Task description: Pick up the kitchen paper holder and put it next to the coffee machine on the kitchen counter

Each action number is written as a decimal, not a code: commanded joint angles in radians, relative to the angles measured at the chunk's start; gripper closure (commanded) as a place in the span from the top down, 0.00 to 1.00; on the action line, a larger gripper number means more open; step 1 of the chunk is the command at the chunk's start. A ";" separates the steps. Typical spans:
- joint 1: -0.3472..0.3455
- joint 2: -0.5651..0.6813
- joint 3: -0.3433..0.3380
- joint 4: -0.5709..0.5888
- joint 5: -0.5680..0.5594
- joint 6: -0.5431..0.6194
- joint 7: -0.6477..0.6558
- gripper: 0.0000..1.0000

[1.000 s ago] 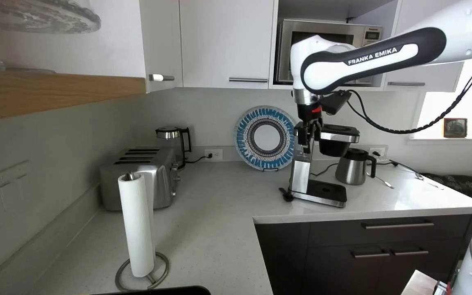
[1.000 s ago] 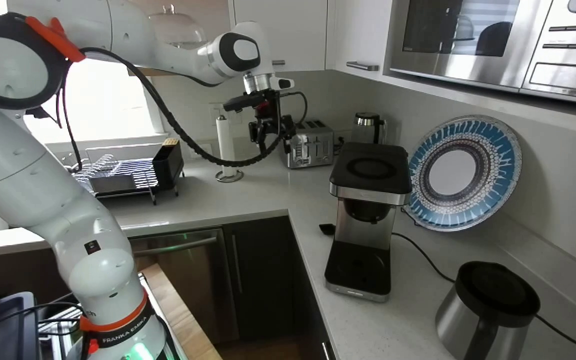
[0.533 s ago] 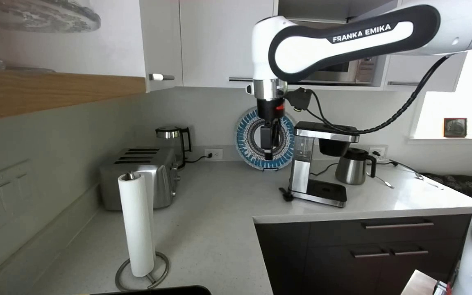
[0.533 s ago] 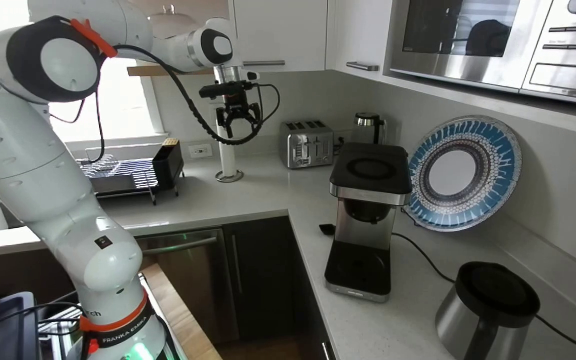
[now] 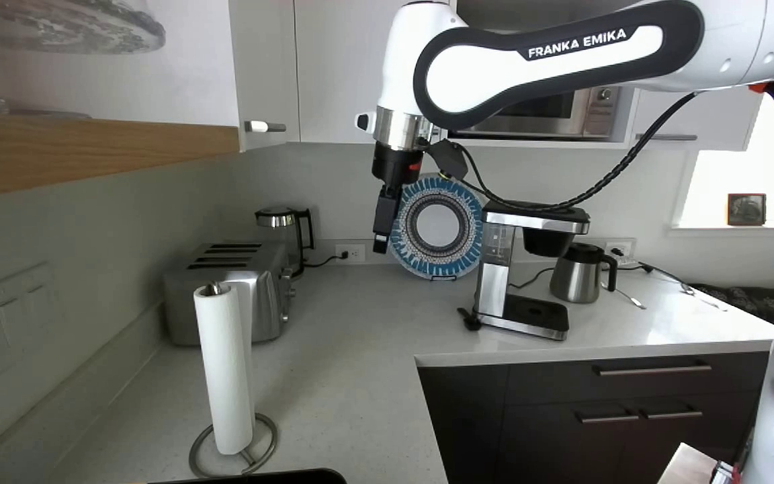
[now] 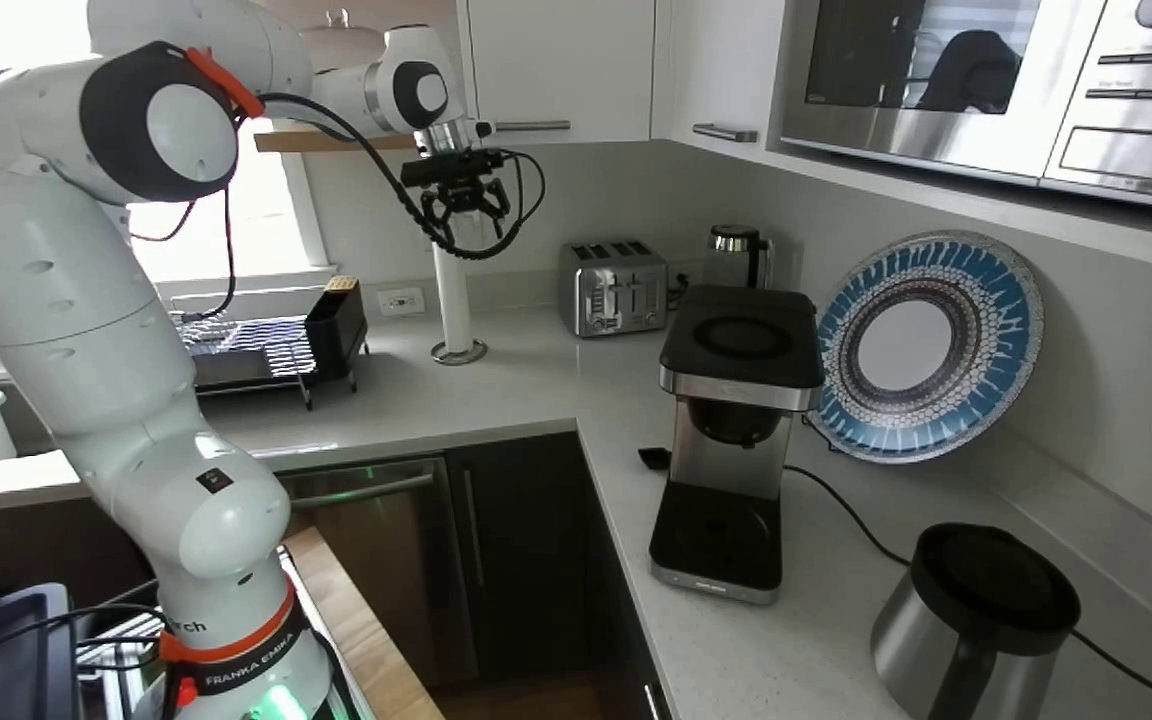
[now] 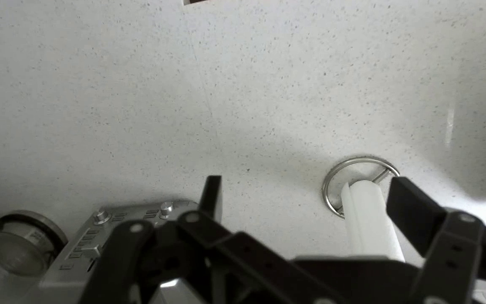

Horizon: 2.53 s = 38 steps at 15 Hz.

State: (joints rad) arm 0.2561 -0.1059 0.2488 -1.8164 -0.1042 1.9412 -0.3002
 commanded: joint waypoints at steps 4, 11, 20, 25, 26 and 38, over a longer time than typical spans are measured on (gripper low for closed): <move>0.000 0.003 0.001 0.008 -0.001 -0.005 -0.004 1.00; 0.039 0.103 0.029 -0.042 0.196 0.445 -0.060 1.00; 0.137 0.221 0.105 -0.098 0.103 0.753 0.353 1.00; 0.159 0.226 0.117 -0.089 0.072 0.740 0.394 1.00; 0.162 0.226 0.118 -0.089 0.072 0.740 0.396 1.00; 0.206 0.199 0.050 -0.053 -0.177 0.729 0.900 1.00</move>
State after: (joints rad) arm 0.4299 0.0988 0.3474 -1.8820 -0.1409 2.6855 0.4071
